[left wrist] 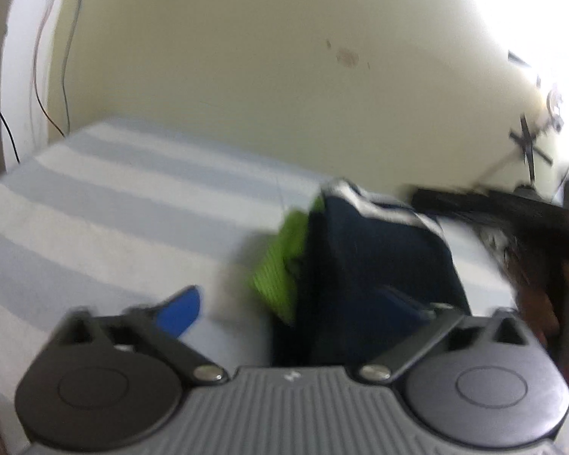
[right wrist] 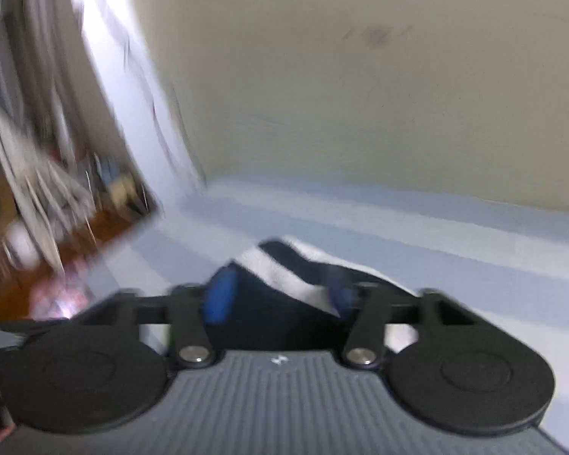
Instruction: Fold small clothes
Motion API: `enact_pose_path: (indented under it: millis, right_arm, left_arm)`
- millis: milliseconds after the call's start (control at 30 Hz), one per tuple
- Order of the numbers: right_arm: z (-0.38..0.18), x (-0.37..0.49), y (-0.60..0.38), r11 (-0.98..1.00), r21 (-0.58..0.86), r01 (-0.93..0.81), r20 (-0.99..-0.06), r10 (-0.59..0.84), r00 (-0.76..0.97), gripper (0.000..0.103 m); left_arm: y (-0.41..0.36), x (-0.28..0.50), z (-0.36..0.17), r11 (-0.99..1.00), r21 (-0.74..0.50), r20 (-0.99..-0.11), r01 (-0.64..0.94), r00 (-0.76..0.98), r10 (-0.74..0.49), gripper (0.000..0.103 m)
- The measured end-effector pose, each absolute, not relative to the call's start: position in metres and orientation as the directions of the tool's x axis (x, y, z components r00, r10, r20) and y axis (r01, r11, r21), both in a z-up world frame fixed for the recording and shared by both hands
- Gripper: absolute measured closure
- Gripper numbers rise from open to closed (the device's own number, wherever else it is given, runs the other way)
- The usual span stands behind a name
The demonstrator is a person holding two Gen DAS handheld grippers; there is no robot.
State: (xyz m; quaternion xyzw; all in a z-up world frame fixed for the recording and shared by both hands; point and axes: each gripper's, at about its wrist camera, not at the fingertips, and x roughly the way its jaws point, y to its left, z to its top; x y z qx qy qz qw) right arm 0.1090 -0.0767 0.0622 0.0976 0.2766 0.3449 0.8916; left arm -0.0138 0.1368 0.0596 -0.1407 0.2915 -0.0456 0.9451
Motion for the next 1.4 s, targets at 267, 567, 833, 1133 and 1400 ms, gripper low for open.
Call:
enact_pose_path:
  millis: [267, 567, 833, 1133, 1400]
  right_arm:
    - [0.005, 0.072, -0.165, 0.731, 0.590, -0.344, -0.438, 0.647, 0.624, 0.030]
    - [-0.015, 0.084, -0.136, 0.650, 0.681, -0.337, -0.434, 0.729, 0.528, 0.027]
    - [-0.003, 0.098, -0.107, 0.689, 0.617, -0.380, -0.466, 0.709, 0.529, 0.041]
    - [0.082, 0.134, -0.021, 0.572, 0.499, -0.652, -0.328, 0.820, 0.469, 0.055]
    - [0.119, 0.214, 0.091, 0.398, 0.468, -0.789, -0.185, 0.917, 0.353, 0.052]
  left_arm:
    - [0.148, 0.033, 0.030, 0.906, -0.421, -0.622, 0.040, 0.714, -0.321, 0.000]
    - [0.140, 0.043, 0.019, 0.872, -0.485, -0.601, 0.063, 0.701, -0.384, 0.000]
    - [0.126, 0.062, 0.014, 0.867, -0.488, -0.574, 0.102, 0.710, -0.407, 0.014]
    - [0.199, 0.044, 0.073, 0.832, -0.553, -0.424, 0.043, 0.845, -0.325, 0.050]
    - [0.293, 0.059, 0.124, 0.841, -0.509, -0.348, -0.182, 0.938, -0.007, 0.043]
